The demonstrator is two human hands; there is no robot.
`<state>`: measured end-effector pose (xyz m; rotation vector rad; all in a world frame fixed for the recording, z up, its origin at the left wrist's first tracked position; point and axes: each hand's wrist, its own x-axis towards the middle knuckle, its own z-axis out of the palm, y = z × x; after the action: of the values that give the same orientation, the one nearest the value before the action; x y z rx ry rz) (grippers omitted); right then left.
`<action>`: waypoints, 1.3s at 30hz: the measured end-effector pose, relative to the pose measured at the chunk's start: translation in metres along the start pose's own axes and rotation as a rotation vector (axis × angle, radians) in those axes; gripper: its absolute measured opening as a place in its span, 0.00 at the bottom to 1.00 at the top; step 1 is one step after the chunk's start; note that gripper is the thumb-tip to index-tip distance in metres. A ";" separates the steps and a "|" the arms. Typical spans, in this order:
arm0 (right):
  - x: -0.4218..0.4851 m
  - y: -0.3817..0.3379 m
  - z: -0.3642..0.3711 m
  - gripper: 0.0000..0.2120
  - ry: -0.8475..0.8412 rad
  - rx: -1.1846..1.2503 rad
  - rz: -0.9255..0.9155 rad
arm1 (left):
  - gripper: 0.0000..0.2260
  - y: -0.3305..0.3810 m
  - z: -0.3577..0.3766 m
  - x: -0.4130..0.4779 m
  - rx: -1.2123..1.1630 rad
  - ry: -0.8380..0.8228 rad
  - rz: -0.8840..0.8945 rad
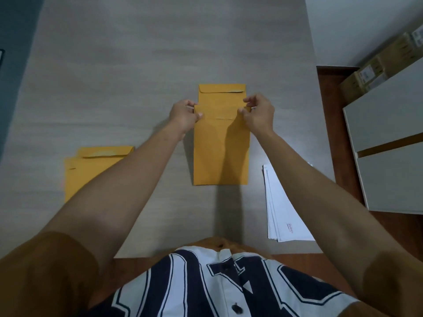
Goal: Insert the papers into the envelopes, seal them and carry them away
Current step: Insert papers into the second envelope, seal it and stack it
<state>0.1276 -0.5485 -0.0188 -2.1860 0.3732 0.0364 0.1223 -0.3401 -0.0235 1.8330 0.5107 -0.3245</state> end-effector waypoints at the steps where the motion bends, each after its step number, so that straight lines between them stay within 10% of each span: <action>1: 0.010 -0.002 0.002 0.11 0.013 -0.003 -0.008 | 0.13 0.004 0.002 0.010 0.034 0.020 0.000; 16: 0.127 0.003 0.038 0.05 -0.016 -0.210 -0.088 | 0.20 0.037 0.026 0.108 0.437 0.066 0.035; 23: 0.085 0.017 0.050 0.11 -0.075 -0.431 -0.490 | 0.21 0.009 0.048 0.054 1.037 0.042 0.625; 39: 0.067 0.025 0.056 0.30 -0.327 -0.773 -0.484 | 0.47 0.001 0.036 0.072 1.267 -0.168 0.456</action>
<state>0.1908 -0.5346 -0.0827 -2.9056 -0.4372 0.3082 0.1862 -0.3617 -0.0669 3.0076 -0.3711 -0.5409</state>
